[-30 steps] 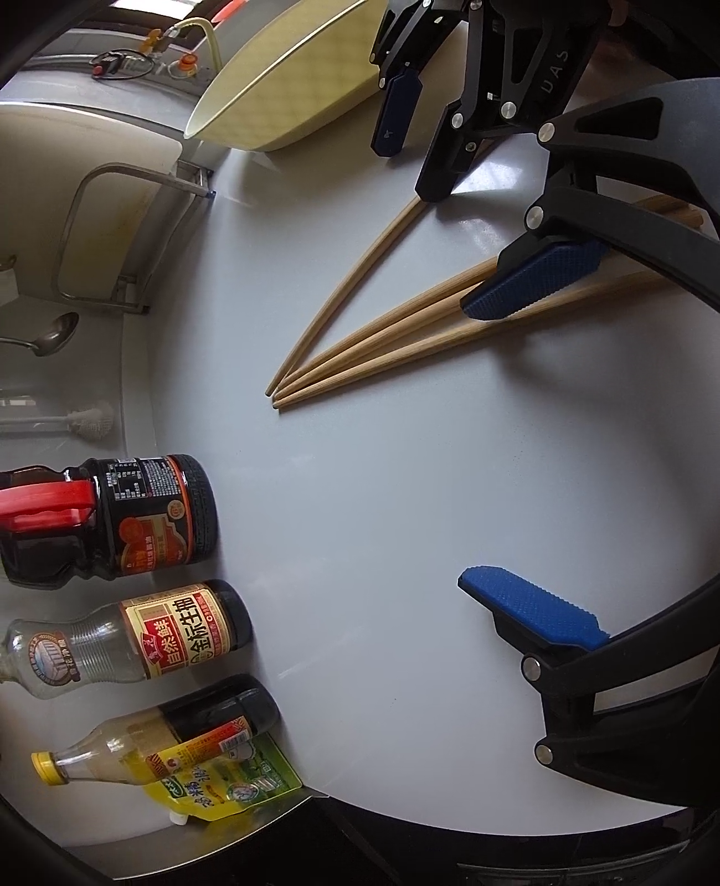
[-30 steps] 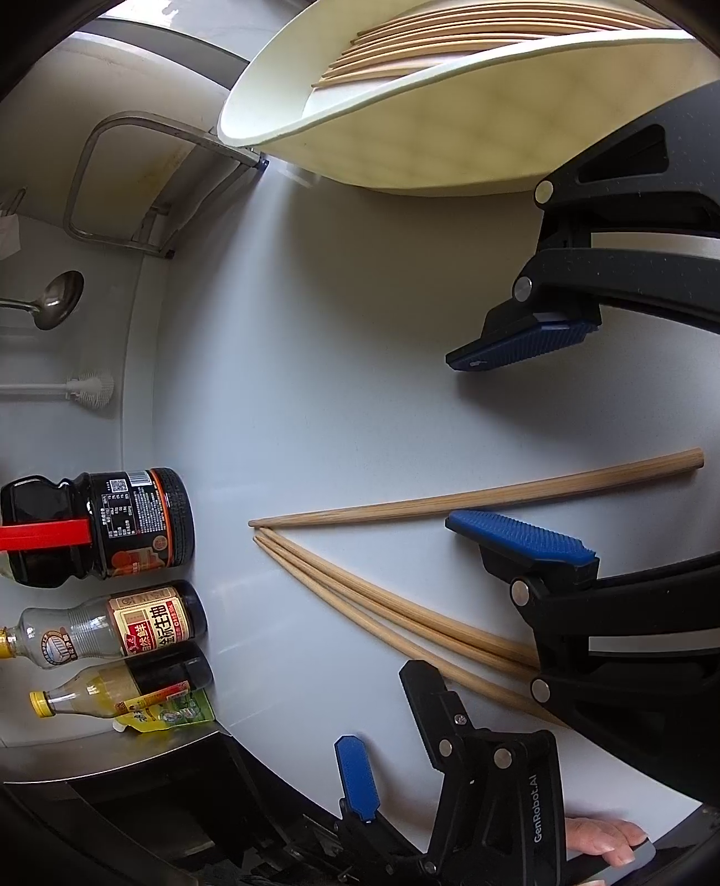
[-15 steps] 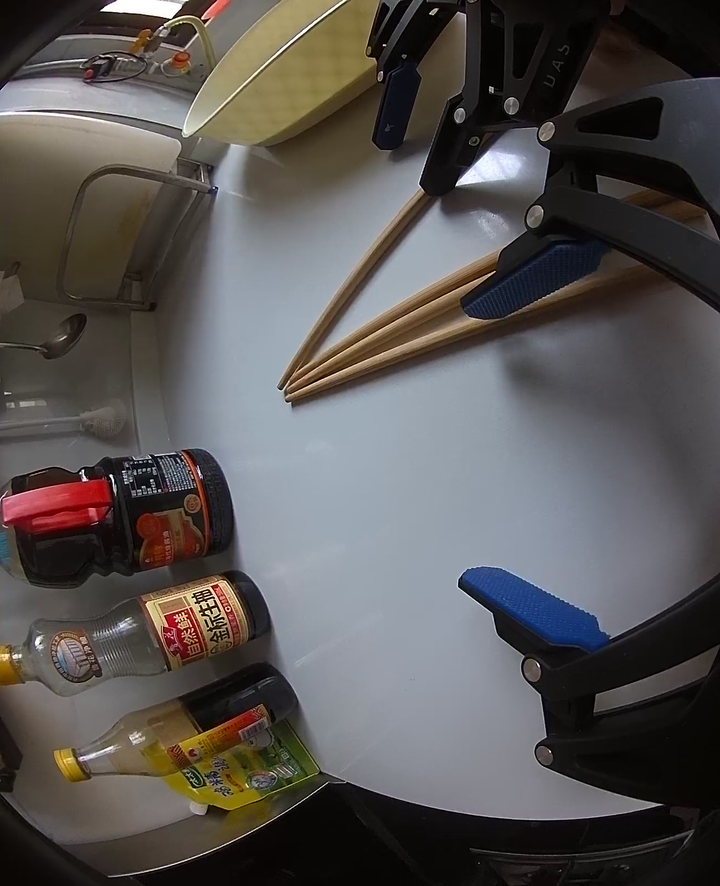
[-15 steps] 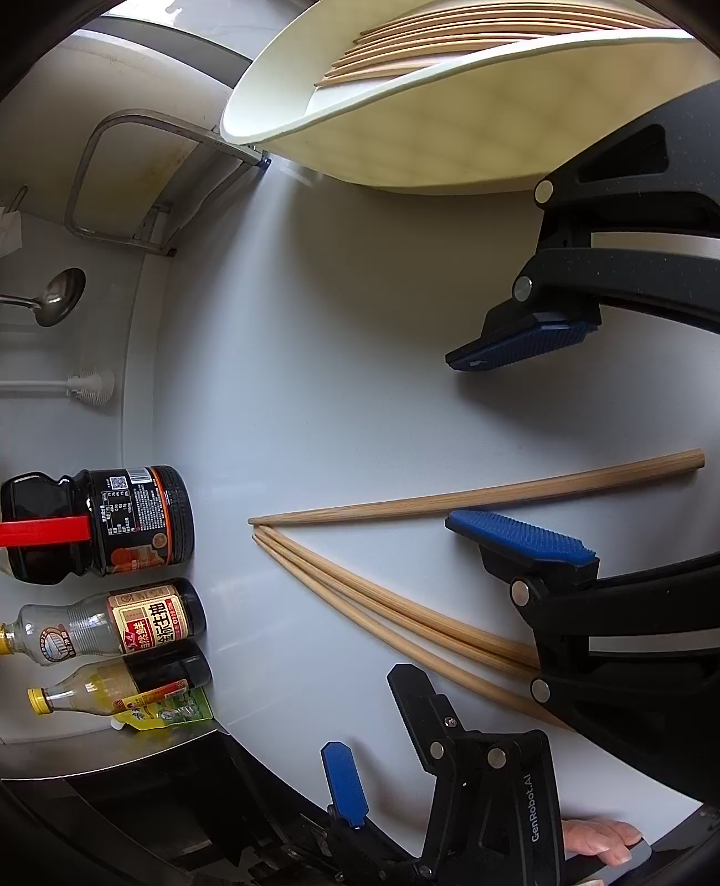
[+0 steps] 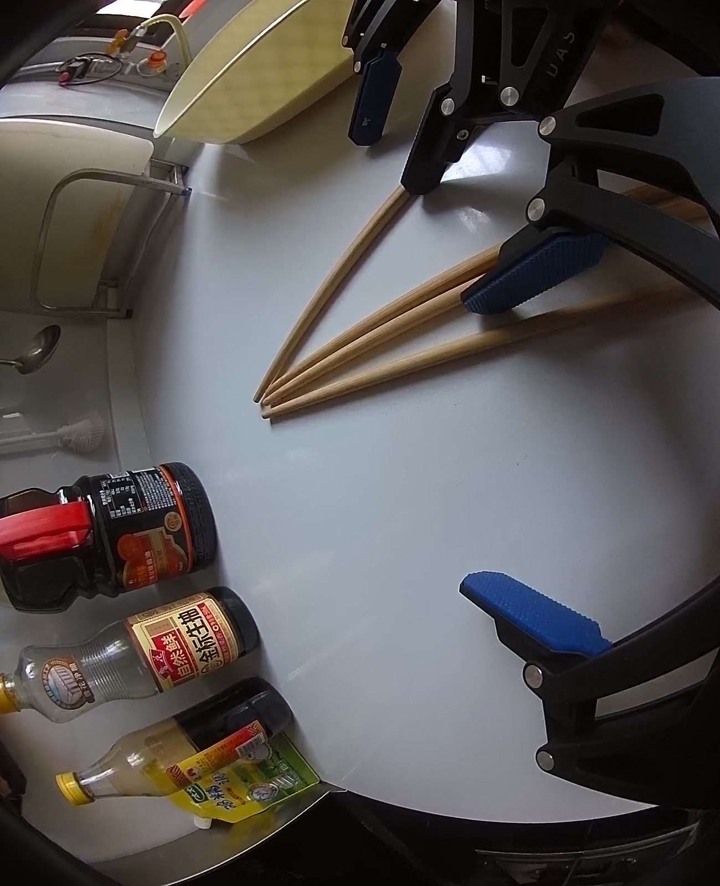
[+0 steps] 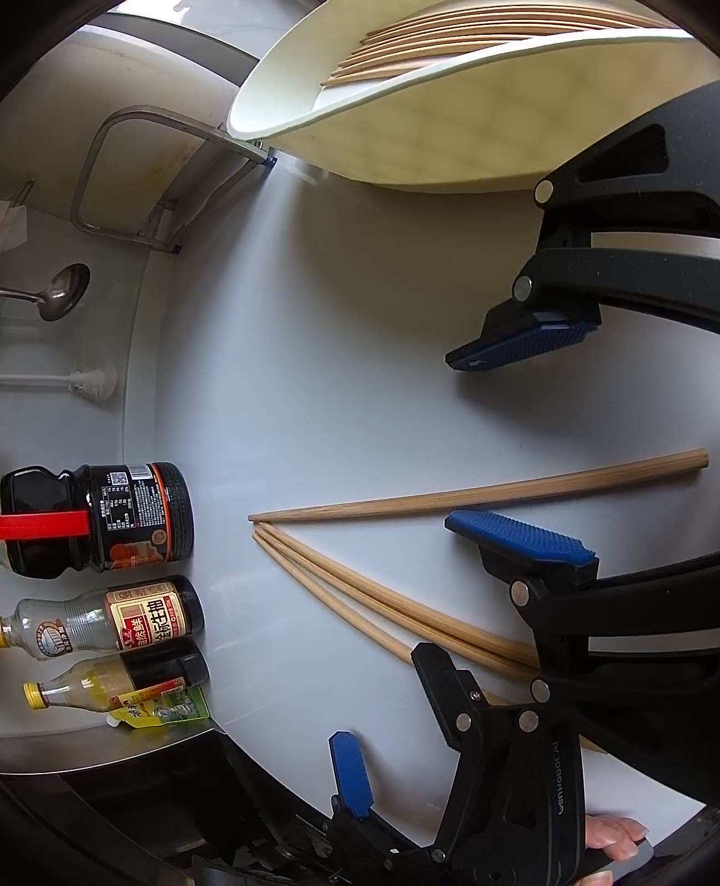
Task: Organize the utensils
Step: 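Close the right tool on one chopstick while the left tool grasps another, then lift both held chopsticks and carry them over the white basin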
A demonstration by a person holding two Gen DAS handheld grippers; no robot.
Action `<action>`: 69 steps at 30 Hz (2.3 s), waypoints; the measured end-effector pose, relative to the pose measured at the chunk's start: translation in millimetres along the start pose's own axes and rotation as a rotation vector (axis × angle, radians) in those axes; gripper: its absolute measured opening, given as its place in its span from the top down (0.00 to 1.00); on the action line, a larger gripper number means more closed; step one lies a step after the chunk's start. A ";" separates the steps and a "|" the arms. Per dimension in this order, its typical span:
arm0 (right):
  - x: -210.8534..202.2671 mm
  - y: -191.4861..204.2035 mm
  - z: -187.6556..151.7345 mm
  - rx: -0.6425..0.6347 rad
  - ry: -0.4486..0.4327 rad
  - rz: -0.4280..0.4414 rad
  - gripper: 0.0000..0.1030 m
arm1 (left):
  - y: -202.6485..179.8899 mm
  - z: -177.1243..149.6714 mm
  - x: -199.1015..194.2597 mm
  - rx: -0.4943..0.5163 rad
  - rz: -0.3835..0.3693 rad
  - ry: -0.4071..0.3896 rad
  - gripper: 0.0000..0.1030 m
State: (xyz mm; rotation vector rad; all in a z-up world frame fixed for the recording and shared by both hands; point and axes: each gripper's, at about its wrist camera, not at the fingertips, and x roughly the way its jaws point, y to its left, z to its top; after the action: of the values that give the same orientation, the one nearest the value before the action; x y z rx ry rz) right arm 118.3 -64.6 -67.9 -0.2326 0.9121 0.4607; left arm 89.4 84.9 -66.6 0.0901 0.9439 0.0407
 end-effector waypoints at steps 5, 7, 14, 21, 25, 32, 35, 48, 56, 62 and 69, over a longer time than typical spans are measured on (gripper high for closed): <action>0.1 4.9 -0.5 -0.028 -0.002 0.009 0.51 | -1.3 -0.6 -1.1 -0.002 -0.044 0.008 0.19; 0.2 7.9 -0.6 -0.042 -0.002 0.015 0.55 | -3.6 -1.2 -2.9 0.001 -0.069 0.008 0.27; -1.9 26.0 -1.5 -0.123 -0.011 0.029 0.86 | -14.9 -2.2 -8.7 0.017 -0.124 -0.001 0.78; -2.8 23.5 -1.4 -0.098 -0.015 0.018 0.94 | -6.5 -2.4 -8.1 -0.022 -0.132 0.004 0.93; -9.3 16.9 0.2 -0.058 -0.037 0.027 0.94 | 0.0 -2.5 -7.8 -0.049 -0.144 0.009 0.93; -27.3 13.9 4.8 -0.022 -0.080 0.048 0.94 | 10.5 -0.9 -18.0 -0.094 -0.170 -0.030 0.93; -41.6 12.1 7.3 -0.002 -0.109 0.062 0.94 | 13.3 0.4 -25.0 -0.112 -0.176 -0.048 0.93; -108.1 -42.3 8.6 0.130 -0.229 0.041 0.94 | -38.1 40.2 -76.7 -0.101 -0.263 -0.136 0.93; -142.0 -122.2 -1.4 0.272 -0.271 -0.054 0.94 | -111.4 88.1 -92.2 -0.028 -0.367 -0.170 0.93; -159.4 -184.7 -10.9 0.401 -0.272 -0.130 0.94 | -168.6 116.1 -88.4 0.037 -0.424 -0.134 0.93; -147.7 -217.2 -22.1 0.446 -0.196 -0.182 0.94 | -223.0 132.8 -66.6 0.089 -0.431 -0.075 0.93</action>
State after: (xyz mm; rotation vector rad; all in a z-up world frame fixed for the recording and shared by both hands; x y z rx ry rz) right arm 129.1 -305.9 37.7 0.1351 0.7703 0.1015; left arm 156.9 -149.9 43.3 -0.0309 0.8741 -0.4003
